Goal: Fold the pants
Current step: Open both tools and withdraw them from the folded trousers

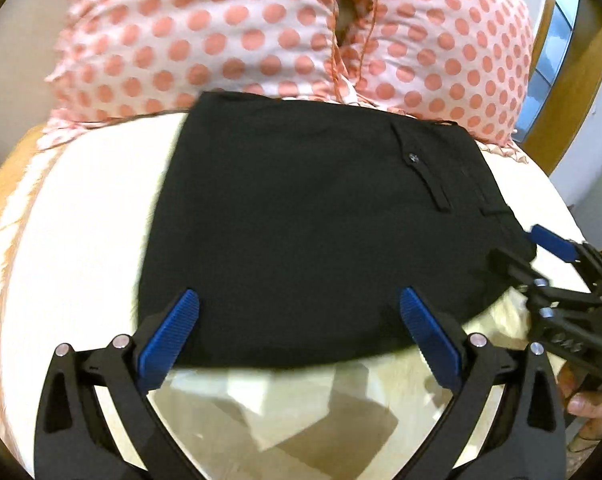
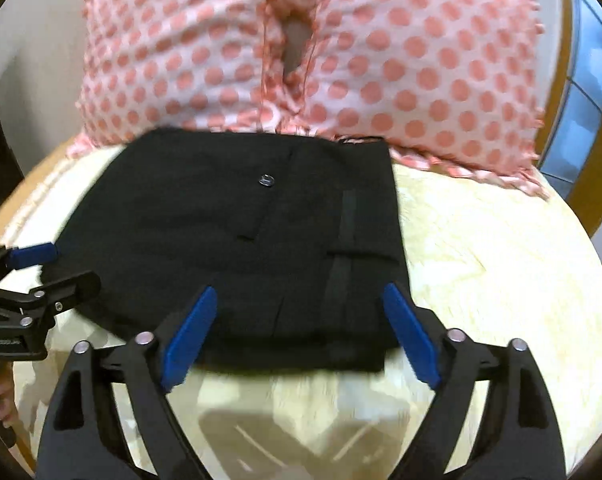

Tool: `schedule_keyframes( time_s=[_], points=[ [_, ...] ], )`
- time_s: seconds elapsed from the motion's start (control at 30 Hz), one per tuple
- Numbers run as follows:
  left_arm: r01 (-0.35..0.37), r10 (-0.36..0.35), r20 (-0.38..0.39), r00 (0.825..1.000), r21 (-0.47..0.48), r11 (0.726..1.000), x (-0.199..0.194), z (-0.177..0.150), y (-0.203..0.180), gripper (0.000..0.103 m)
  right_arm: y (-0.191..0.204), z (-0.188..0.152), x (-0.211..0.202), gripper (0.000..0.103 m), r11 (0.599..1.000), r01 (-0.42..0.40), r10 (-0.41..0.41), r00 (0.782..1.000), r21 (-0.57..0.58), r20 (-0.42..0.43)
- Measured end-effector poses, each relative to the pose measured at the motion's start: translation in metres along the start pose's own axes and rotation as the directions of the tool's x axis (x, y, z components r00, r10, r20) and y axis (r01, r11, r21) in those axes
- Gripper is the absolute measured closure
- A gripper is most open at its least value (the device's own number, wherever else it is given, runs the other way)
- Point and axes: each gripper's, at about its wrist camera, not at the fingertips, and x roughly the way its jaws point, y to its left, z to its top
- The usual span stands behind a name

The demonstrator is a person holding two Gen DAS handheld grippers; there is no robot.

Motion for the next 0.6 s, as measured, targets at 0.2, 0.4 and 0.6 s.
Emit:
schedule_keyframes(
  time_s=[0.2,0.4,0.6],
  points=[
    [-0.048,0.047,-0.028,0.999,-0.053,0.997,-0.020,-0.050,0.012,0.002,0.027,-0.045,-0.020,0.010,1.000,-0.006,0.006,1.000,-0.030,-0.017],
    [-0.115,0.115,0.007,0.993,-0.033,0.993,-0.033,-0.077,0.013,0.002,0.040,-0.066,-0.023,0.009,1.000,-0.009,0.009,1.000,-0.013,-0.020],
    [-0.171,0.171,0.047,0.984,-0.017,0.985,-0.041,-0.084,0.017,0.002,0.043,-0.072,-0.021,0.009,1.000,-0.015,0.014,0.999,-0.007,-0.030]
  ],
)
